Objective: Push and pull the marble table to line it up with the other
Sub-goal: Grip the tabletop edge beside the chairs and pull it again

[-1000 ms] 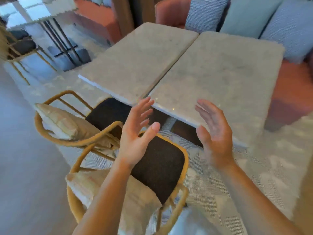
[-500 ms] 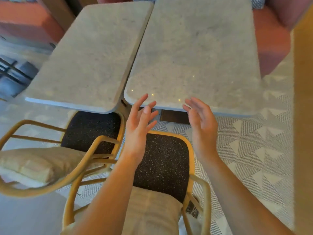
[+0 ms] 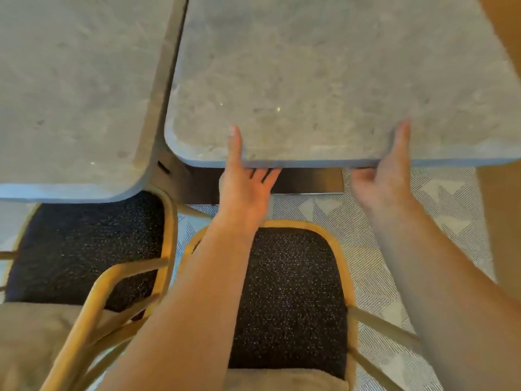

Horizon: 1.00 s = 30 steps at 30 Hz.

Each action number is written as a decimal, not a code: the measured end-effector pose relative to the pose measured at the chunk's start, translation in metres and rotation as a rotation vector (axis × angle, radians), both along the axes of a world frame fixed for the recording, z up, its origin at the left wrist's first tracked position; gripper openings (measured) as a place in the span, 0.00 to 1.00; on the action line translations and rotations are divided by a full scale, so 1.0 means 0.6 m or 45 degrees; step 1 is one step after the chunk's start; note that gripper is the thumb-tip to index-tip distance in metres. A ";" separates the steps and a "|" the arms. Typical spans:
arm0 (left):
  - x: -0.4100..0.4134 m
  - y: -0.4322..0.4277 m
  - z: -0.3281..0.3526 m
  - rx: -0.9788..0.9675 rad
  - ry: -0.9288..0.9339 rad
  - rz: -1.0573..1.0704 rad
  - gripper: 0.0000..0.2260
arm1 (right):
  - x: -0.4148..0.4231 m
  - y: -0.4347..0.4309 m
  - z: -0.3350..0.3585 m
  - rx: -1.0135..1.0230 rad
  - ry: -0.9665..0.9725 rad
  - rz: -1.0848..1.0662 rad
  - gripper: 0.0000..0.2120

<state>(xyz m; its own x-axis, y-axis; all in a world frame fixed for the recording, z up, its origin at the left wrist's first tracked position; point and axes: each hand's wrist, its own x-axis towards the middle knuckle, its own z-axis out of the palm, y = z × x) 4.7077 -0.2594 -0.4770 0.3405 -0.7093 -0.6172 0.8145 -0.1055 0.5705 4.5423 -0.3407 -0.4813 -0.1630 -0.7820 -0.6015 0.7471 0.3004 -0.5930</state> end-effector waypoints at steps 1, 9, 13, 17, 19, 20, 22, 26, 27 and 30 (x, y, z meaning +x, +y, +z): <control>0.011 -0.014 -0.005 -0.004 0.052 0.071 0.23 | 0.008 -0.005 -0.001 0.013 -0.001 -0.033 0.21; 0.029 -0.027 -0.032 0.015 0.000 0.156 0.15 | 0.026 -0.004 -0.003 -0.036 -0.015 -0.139 0.18; 0.028 -0.016 -0.027 0.015 -0.002 0.148 0.14 | 0.030 0.007 0.002 -0.060 -0.025 -0.143 0.17; 0.032 0.000 -0.024 -0.016 -0.009 0.144 0.12 | 0.032 0.030 0.002 -0.047 -0.032 -0.149 0.18; 0.033 0.012 -0.027 -0.031 -0.015 0.138 0.10 | 0.030 0.045 0.000 -0.045 -0.056 -0.159 0.19; 0.033 0.021 -0.028 -0.039 -0.014 0.135 0.10 | 0.028 0.054 -0.001 -0.044 -0.060 -0.157 0.19; 0.030 0.036 -0.027 -0.052 -0.005 0.122 0.09 | 0.024 0.070 0.000 -0.037 -0.041 -0.149 0.20; 0.016 0.073 -0.028 -0.045 0.000 0.129 0.09 | 0.010 0.104 0.002 -0.011 -0.027 -0.134 0.22; 0.013 0.082 -0.029 -0.047 0.000 0.132 0.09 | 0.006 0.111 0.002 -0.005 -0.029 -0.134 0.22; 0.009 0.104 -0.031 -0.051 0.023 0.145 0.12 | -0.002 0.132 0.000 0.011 -0.029 -0.119 0.23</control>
